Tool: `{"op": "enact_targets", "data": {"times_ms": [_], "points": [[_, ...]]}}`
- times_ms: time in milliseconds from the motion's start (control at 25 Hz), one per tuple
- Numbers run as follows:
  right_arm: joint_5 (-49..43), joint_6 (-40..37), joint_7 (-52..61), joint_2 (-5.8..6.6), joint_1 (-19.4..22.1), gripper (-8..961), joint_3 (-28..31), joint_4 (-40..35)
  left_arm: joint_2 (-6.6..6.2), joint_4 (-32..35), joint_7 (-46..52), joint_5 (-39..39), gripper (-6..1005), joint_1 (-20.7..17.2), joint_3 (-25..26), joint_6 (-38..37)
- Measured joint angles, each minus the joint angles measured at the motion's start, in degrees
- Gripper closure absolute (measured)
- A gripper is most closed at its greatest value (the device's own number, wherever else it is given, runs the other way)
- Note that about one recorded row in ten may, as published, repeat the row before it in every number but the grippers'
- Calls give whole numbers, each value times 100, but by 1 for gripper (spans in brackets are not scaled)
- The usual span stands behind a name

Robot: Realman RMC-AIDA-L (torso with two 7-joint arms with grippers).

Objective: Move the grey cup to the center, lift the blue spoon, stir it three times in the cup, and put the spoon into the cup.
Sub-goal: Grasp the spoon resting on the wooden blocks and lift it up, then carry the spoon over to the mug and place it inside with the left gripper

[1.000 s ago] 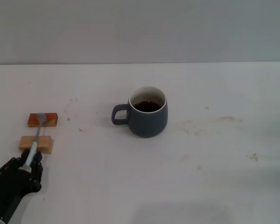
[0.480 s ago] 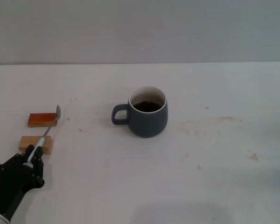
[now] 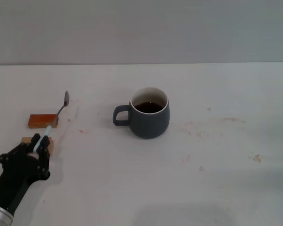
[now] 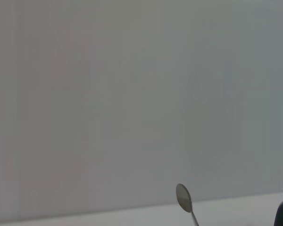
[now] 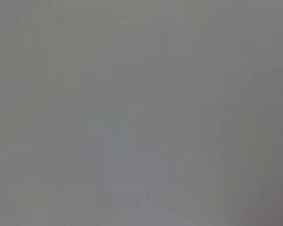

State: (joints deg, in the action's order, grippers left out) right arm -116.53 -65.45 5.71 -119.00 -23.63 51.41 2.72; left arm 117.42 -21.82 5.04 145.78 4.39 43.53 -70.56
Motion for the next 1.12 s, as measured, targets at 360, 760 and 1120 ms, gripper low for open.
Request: {"op": "enact_targets", "data": {"times_ms": [360,760,1120], "points": [[-3,-3,0,0,-13,955,-7,34,-666,-1341,15,233,856,67,37,948],[-8,-10,0,-21,64,955,-9,53,-1418,-2803,155,710,853,15,191,1901],[-19,-44,0,-27,192,955,-9,184,-1669,-3919,731,1977,851,-209,1056,3031]]}}
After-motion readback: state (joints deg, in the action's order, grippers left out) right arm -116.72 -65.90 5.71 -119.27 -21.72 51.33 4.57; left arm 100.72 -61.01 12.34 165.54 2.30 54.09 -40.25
